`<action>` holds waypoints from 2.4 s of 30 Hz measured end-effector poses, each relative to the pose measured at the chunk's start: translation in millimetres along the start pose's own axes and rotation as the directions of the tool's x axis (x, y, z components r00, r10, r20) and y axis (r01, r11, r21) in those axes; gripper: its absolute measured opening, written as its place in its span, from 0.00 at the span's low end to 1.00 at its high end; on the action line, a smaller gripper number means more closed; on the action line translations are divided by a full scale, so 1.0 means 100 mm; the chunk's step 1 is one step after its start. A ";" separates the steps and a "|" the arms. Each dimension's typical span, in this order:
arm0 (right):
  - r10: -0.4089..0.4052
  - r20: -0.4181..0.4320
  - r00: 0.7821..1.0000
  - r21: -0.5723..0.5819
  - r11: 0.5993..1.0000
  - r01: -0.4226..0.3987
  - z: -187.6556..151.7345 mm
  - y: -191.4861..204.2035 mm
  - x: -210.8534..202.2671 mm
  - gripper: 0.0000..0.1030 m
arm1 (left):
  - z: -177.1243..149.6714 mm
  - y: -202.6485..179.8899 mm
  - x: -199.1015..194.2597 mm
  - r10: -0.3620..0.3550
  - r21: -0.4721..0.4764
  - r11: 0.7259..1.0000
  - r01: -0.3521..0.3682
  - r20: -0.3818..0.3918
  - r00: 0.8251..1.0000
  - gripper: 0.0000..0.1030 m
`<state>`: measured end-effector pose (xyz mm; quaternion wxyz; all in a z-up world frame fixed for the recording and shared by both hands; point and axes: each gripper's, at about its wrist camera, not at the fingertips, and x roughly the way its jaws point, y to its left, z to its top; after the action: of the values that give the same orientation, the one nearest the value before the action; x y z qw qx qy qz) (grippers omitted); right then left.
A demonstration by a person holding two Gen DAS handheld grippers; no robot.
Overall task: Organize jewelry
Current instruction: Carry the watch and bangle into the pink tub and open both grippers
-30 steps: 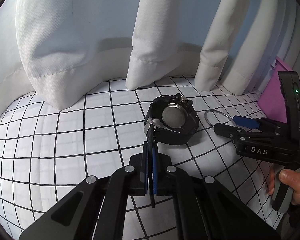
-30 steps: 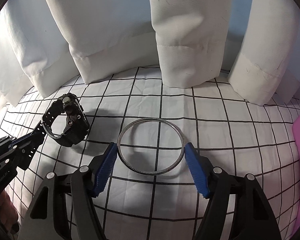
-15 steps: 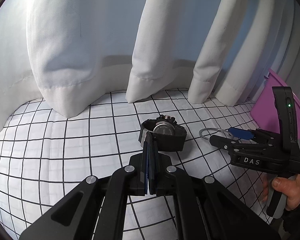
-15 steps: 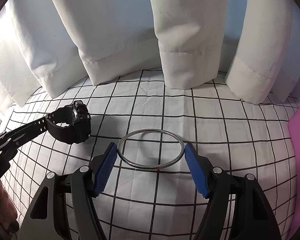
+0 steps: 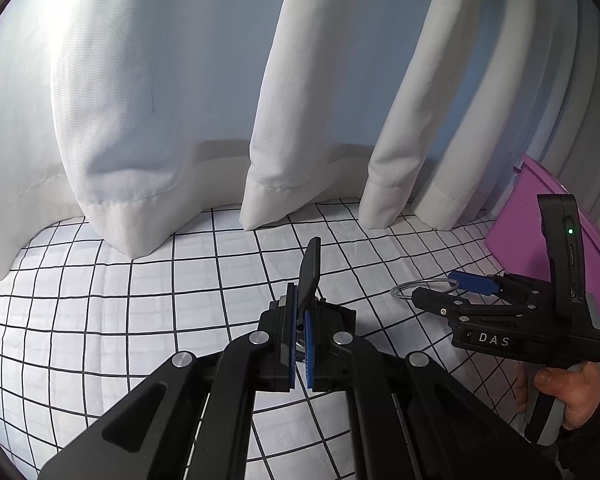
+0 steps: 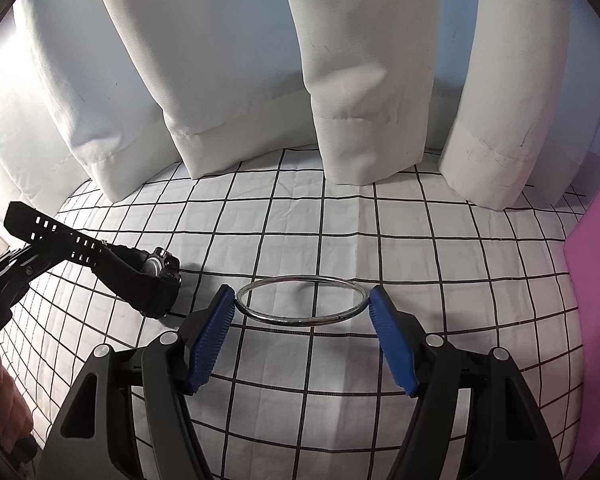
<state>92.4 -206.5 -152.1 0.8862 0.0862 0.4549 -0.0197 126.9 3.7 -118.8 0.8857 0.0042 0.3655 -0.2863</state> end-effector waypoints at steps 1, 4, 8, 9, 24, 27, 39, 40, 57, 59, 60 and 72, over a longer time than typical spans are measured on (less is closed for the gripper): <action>-0.001 0.000 1.000 -0.002 1.000 0.001 0.00 0.00 -0.02 0.65 | 0.01 -0.01 -0.02 -0.001 0.001 1.000 0.001 0.005 1.000 0.03; -0.004 -0.001 1.000 -0.007 1.000 0.004 -0.02 0.01 -0.08 0.65 | 0.04 -0.04 -0.06 -0.007 0.004 1.000 0.007 0.011 1.000 0.03; -0.009 0.002 1.000 -0.008 1.000 0.009 -0.03 0.00 -0.17 0.65 | 0.06 -0.09 -0.10 -0.017 0.010 1.000 0.017 0.019 1.000 0.03; -0.009 0.004 1.000 -0.007 1.000 0.009 -0.03 -0.01 -0.20 0.65 | 0.07 -0.10 -0.11 -0.020 0.013 1.000 0.019 0.020 1.000 0.03; -0.028 0.028 0.999 0.002 1.000 0.028 -0.05 -0.13 -0.68 0.65 | 0.23 -0.42 -0.23 -0.060 0.080 0.995 0.058 0.026 0.998 0.03; -0.036 0.038 0.999 0.006 0.999 0.036 -0.05 -0.19 -0.80 0.65 | 0.26 -0.52 -0.24 -0.079 0.093 0.993 0.076 0.023 0.997 0.03; -0.088 0.109 0.990 0.042 0.996 0.084 -0.04 -0.50 -1.42 0.65 | 0.45 -1.04 -0.31 -0.147 0.180 0.974 0.138 0.040 0.988 0.03; -0.093 0.117 0.989 0.046 0.995 0.088 -0.04 -0.53 -1.48 0.65 | 0.48 -1.09 -0.32 -0.157 0.188 0.971 0.146 0.044 0.987 0.03; -0.274 0.263 0.925 0.188 0.955 0.230 -0.08 -1.59 -2.74 0.65 | 1.11 -2.57 -0.47 -0.367 0.366 0.879 0.305 0.114 0.923 0.03; -0.300 0.271 0.915 0.214 0.945 0.246 -0.11 -1.79 -2.89 0.65 | 1.17 -2.83 -0.46 -0.399 0.383 0.862 0.331 0.111 0.910 0.03; -0.311 0.275 0.910 0.228 0.940 0.252 -0.12 -1.89 -2.95 0.65 | 1.19 -2.95 -0.46 -0.413 0.391 0.854 0.343 0.109 0.904 0.03; -0.338 0.246 0.908 0.313 0.915 0.256 -0.45 -2.77 -3.22 0.65 | 1.22 -4.06 -0.01 -0.460 0.439 0.807 0.395 0.048 0.886 0.03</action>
<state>-163.6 -484.9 45.1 0.9099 0.1330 0.3181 -0.2308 -2.1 -361.6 52.6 0.8015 0.0889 0.2184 -0.5496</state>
